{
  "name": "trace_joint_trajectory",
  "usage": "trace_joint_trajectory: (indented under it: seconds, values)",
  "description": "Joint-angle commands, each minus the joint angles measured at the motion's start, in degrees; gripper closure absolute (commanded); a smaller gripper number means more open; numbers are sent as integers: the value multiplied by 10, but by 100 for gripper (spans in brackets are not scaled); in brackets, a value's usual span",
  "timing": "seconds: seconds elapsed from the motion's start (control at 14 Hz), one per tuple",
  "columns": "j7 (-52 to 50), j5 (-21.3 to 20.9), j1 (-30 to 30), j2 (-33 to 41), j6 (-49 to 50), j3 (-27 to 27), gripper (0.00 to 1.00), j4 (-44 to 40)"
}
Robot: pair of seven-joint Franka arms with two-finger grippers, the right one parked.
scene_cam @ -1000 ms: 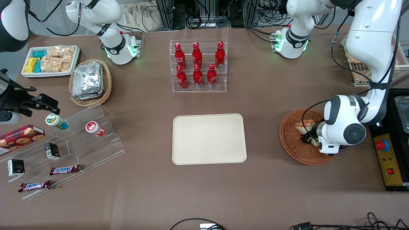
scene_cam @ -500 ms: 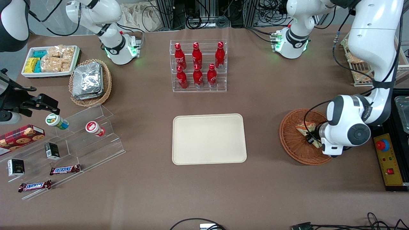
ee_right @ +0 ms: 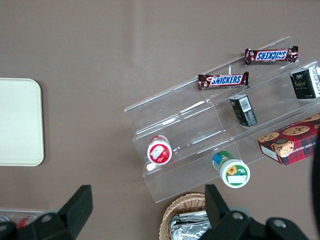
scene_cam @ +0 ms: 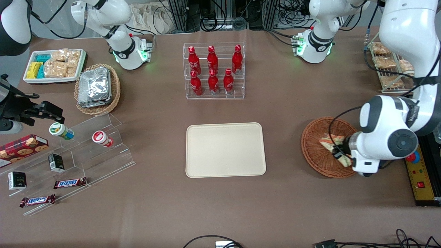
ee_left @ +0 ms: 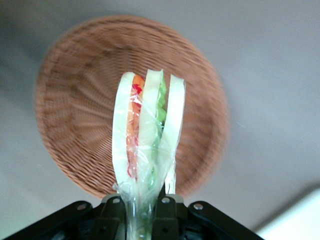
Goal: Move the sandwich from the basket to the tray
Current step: 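Carry the sandwich with the left gripper over the cream tray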
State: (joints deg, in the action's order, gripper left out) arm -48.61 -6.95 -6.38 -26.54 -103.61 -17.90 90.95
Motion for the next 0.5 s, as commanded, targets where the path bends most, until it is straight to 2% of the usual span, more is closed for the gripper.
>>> trace_joint_trajectory:
  seconds: [0.0, 0.07, 0.21, 0.43]
  values:
    - [-2, -7, 4, -6, 11, -76, 100, -38]
    - [-2, -8, 14, -24, 10, -99, 100, -53]
    - [-2, -10, 63, -51, 7, -107, 98, -71]
    - [-2, -70, 136, -111, 5, -107, 99, -106]
